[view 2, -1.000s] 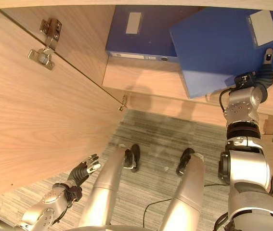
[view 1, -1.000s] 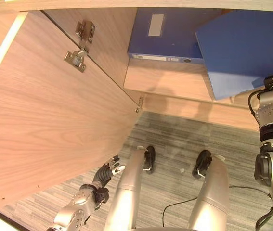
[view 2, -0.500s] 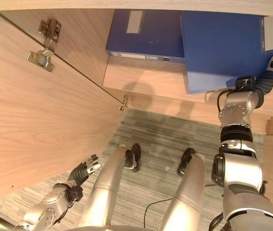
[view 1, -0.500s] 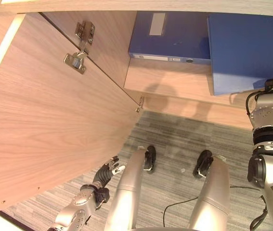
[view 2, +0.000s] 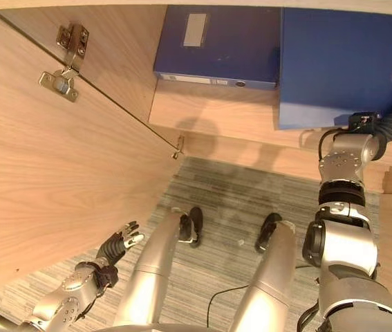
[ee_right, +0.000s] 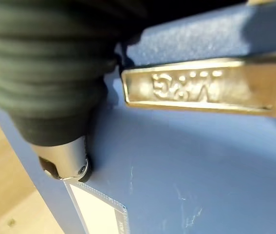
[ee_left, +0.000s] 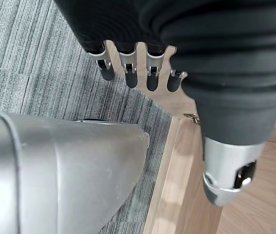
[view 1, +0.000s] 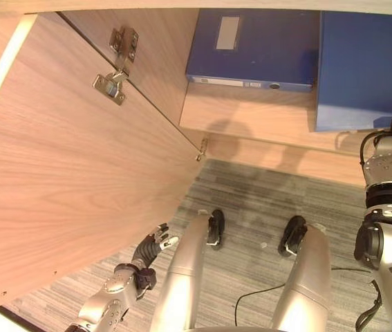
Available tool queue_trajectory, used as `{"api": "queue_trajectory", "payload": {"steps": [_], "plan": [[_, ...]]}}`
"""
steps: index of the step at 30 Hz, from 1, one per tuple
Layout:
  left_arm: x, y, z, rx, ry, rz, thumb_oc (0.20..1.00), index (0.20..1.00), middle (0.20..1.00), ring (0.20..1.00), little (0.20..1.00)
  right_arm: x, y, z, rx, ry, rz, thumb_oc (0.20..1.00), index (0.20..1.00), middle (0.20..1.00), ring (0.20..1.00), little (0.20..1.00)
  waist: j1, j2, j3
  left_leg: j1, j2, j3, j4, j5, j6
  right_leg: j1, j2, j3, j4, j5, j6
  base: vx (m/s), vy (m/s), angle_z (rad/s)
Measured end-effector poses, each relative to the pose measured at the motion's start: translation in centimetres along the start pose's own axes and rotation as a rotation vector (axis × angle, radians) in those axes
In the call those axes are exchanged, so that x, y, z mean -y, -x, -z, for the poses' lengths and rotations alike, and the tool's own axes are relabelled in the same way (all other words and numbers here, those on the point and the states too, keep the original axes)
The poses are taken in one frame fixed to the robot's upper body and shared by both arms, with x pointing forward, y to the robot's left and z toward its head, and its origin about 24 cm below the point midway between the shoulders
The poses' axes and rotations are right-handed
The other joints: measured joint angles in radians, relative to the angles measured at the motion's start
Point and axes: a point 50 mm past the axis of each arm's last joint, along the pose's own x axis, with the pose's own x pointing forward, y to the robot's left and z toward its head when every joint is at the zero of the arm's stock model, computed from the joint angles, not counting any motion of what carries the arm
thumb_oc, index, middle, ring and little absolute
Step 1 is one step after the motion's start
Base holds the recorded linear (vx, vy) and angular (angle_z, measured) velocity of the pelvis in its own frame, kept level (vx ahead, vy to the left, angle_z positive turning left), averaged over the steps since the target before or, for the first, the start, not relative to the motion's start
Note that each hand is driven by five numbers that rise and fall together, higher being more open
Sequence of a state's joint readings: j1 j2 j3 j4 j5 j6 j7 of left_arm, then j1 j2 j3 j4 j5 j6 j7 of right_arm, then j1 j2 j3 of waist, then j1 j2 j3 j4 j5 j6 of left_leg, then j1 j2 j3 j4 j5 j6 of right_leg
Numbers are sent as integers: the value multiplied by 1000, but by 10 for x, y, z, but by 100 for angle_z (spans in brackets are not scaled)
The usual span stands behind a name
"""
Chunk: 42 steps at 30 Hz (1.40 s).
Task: Put the empty folder in the office cabinet
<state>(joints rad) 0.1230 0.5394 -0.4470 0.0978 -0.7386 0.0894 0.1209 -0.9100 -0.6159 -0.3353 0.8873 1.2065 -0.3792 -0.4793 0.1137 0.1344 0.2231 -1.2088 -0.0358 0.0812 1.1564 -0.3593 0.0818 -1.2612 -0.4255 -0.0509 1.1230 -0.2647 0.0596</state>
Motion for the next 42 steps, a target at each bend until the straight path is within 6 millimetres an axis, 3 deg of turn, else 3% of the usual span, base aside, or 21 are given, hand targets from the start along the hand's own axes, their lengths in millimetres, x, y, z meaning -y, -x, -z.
{"api": "queue_trajectory", "payload": {"steps": [9, 26, 27, 28, 35, 42], "plan": [[-5, 2, -1, -8, -19, -9, 1000, 1000, 1000, 1000, 1000, 1, -2, -3, 6, -18, 18, 200, 200, 200, 200, 200, -18, -1, -3, -2, 4, 20, 3, -6, 10, -13, 0, 16, -2, 6, 11, -5, 2, -4], [-10, 4, 0, -22, -34, -18, 1000, 1000, 1000, 1000, 1000, -18, -5, -14, 31, -58, -9, 200, 200, 200, 200, 200, -16, 2, -10, -57, 6, 24, 40, -9, 9, -75, 1, 33, 33, 3, 16, 0, -2, 0], [-11, 4, -1, -22, -37, -19, 1000, 1000, 1000, 1000, 1000, -21, -4, -16, 33, -88, -17, 551, 551, 551, 551, 551, -17, 2, -11, -64, 6, 24, 43, -9, 9, -83, 0, 34, 37, 3, 16, 0, 0, 0], [-12, 4, -1, -23, -40, -21, 1000, 1000, 1000, 1000, 1000, -23, -3, -16, 35, -107, -24, 1000, 1000, 1000, 1000, 1000, -17, 2, -11, -69, 6, 25, 44, -9, 9, -89, 1, 36, 37, 3, 16, 0, 0, 0], [-16, 5, 1, -38, -8, -30, 1000, 1000, 1000, 1000, 1000, -27, -3, -16, 22, -166, -72, 1000, 1000, 1000, 1000, 1000, -17, 3, -11, -80, 8, 26, 56, -13, 6, -102, 1, 39, 51, 6, 10, 0, 0, 0], [-26, 13, 7, -79, -41, -25, 1000, 1000, 1000, 1000, 1000, -36, -19, -26, -50, 58, -148, 1000, 1000, 1000, 1000, 1000, -18, 0, -12, -104, 12, 23, 74, -14, 7, -117, 2, 37, 58, 3, 16, 0, -8, -1]]}}
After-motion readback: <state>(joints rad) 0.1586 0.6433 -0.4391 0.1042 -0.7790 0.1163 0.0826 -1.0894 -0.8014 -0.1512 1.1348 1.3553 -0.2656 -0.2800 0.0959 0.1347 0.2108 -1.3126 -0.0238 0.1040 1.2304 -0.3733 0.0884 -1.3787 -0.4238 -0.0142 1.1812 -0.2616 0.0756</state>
